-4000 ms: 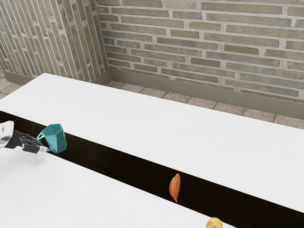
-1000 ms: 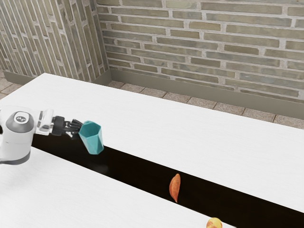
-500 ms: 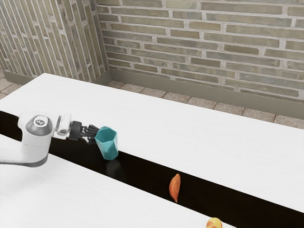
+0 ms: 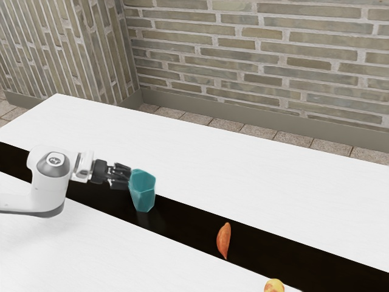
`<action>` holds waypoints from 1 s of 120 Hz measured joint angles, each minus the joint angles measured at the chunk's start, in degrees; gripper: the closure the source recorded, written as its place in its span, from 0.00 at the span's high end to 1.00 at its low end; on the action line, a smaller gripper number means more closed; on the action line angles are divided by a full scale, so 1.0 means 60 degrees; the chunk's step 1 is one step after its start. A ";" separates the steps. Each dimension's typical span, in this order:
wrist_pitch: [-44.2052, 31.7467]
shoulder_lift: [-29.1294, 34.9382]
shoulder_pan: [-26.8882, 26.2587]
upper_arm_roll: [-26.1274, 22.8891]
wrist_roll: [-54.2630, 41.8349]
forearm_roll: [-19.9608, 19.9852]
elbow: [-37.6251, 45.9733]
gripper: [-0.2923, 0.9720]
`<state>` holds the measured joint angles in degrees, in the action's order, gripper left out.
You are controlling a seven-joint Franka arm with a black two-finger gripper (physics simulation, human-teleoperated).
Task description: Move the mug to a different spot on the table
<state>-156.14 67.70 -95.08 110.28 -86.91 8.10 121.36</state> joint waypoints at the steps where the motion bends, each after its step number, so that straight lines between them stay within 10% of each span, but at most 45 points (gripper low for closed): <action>1: 0.0003 0.0000 0.0006 0.0001 -0.0001 -0.0003 -0.0005 0.43; 96: 0.0855 -0.0012 0.1251 0.0140 -0.0177 -0.0428 -0.0054 0.61; 120: 0.2225 -0.3318 0.3142 -0.1626 0.0138 -0.0428 -0.0467 0.69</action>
<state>-142.79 47.79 -76.23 100.52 -86.09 5.53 118.55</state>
